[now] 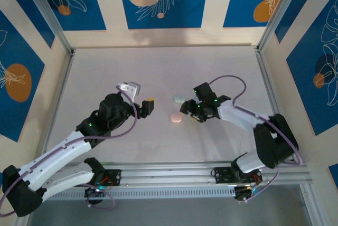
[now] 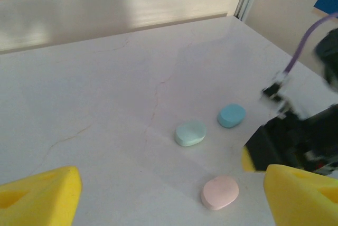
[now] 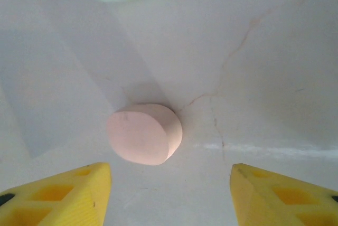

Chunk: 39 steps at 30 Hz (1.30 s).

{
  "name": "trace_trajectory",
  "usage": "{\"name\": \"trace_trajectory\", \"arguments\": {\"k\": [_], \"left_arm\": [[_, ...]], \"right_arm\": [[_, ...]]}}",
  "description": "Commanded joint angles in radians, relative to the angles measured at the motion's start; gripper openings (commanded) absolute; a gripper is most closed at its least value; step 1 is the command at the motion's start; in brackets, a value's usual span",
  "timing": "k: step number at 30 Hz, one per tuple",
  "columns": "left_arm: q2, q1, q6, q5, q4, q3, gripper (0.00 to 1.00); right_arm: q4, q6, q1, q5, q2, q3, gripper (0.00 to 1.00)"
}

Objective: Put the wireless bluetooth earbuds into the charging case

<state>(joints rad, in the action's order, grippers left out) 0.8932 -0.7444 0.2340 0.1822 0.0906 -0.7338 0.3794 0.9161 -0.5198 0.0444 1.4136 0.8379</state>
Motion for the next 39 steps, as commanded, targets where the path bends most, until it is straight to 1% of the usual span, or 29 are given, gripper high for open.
{"name": "trace_trajectory", "arguments": {"k": [1, 3, 4, 6, 7, 8, 10, 12, 14, 16, 18, 19, 21, 22, 24, 25, 26, 27, 29, 30, 31, 32, 33, 34, 35, 36, 37, 38, 39], "left_arm": [[0.002, 0.032, -0.033, 0.047, -0.011, 0.031, 0.89], [0.005, 0.069, -0.049, 0.068, -0.003, 0.04, 0.92], [0.007, 0.103, -0.05, 0.077, 0.007, 0.041, 0.93], [0.013, 0.192, -0.048, 0.05, 0.006, 0.056, 0.98], [0.019, 0.244, -0.04, 0.038, 0.004, 0.063, 1.0], [0.026, 0.285, -0.041, 0.03, -0.008, 0.07, 1.0], [0.046, 0.363, -0.06, 0.026, -0.056, 0.095, 1.0], [0.068, 0.407, -0.093, 0.064, -0.122, 0.134, 1.0], [0.092, 0.442, -0.13, 0.106, -0.19, 0.175, 1.0], [0.131, 0.475, -0.166, 0.142, -0.279, 0.225, 1.0], [0.17, 0.506, -0.164, 0.162, -0.368, 0.268, 1.0], [0.194, 0.515, -0.165, 0.181, -0.415, 0.285, 1.0], [0.242, 0.523, -0.184, 0.212, -0.492, 0.304, 1.0], [0.267, 0.527, -0.198, 0.209, -0.515, 0.304, 1.0], [0.321, 0.528, -0.221, 0.189, -0.581, 0.311, 1.0], [0.352, 0.53, -0.232, 0.174, -0.656, 0.33, 1.0], [0.378, 0.53, -0.251, 0.157, -0.725, 0.348, 1.0], [0.402, 0.53, -0.256, 0.15, -0.731, 0.348, 1.0], [0.447, 0.53, -0.278, 0.135, -0.806, 0.371, 1.0], [0.466, 0.53, -0.298, 0.136, -0.847, 0.374, 1.0], [0.467, 0.535, -0.304, 0.116, -0.82, 0.364, 1.0], [0.479, 0.539, -0.319, 0.103, -0.854, 0.37, 1.0], [0.494, 0.541, -0.344, 0.101, -0.906, 0.38, 1.0], [0.512, 0.546, -0.357, 0.084, -0.97, 0.403, 1.0], [0.545, 0.559, -0.355, 0.072, -1.047, 0.426, 1.0], [0.597, 0.571, -0.34, 0.072, -1.137, 0.45, 1.0], [0.663, 0.583, -0.329, 0.054, -1.25, 0.474, 1.0], [0.72, 0.59, -0.34, 0.051, -1.357, 0.484, 1.0], [0.698, 0.594, -0.327, 0.046, -1.33, 0.489, 1.0]], "right_arm": [[0.133, -0.138, -0.002, 0.293, -0.16, 0.053, 0.63], [0.111, -0.242, -0.005, 0.481, -0.255, 0.036, 0.69], [0.074, -0.299, -0.004, 0.582, -0.301, 0.007, 0.76], [-0.088, -0.443, 0.028, 0.716, -0.364, -0.085, 0.86], [-0.211, -0.528, 0.066, 0.734, -0.381, -0.155, 0.9], [-0.318, -0.601, 0.108, 0.707, -0.381, -0.206, 0.9], [-0.455, -0.706, 0.218, 0.563, -0.354, -0.273, 0.91], [-0.51, -0.702, 0.32, 0.443, -0.283, -0.296, 0.91], [-0.586, -0.703, 0.39, 0.381, -0.194, -0.312, 0.9], [-0.703, -0.736, 0.408, 0.321, -0.131, -0.344, 0.89], [-0.832, -0.771, 0.408, 0.249, -0.085, -0.373, 0.89], [-0.813, -0.787, 0.403, 0.225, -0.073, -0.352, 0.88], [-0.928, -0.838, 0.396, 0.149, -0.05, -0.378, 0.88], [-0.947, -0.883, 0.389, 0.133, -0.04, -0.376, 0.88], [-0.988, -0.931, 0.374, 0.155, -0.015, -0.377, 0.88], [-1.03, -0.955, 0.374, 0.129, -0.006, -0.394, 0.88], [-1.139, -0.972, 0.376, 0.12, 0.018, -0.436, 0.88], [-1.193, -0.954, 0.375, 0.17, 0.02, -0.458, 0.89], [-1.258, -0.922, 0.423, 0.079, 0.009, -0.51, 0.89], [-1.321, -0.905, 0.445, 0.056, 0.029, -0.536, 0.89], [-1.398, -0.891, 0.463, 0.038, 0.078, -0.556, 0.89], [-1.479, -0.888, 0.467, 0.033, 0.123, -0.561, 0.89], [-1.452, -0.893, 0.457, 0.054, 0.119, -0.547, 0.89], [-1.33, -0.89, 0.457, 0.068, 0.082, -0.515, 0.9], [-1.309, -0.87, 0.465, 0.085, 0.092, -0.498, 0.9], [-1.317, -0.847, 0.465, 0.146, 0.115, -0.479, 0.98], [-1.238, -0.822, 0.464, 0.201, 0.11, -0.444, 0.99], [-1.215, -0.805, 0.484, 0.17, 0.107, -0.438, 1.0], [-1.226, -0.79, 0.502, 0.163, 0.112, -0.438, 0.99]]}}
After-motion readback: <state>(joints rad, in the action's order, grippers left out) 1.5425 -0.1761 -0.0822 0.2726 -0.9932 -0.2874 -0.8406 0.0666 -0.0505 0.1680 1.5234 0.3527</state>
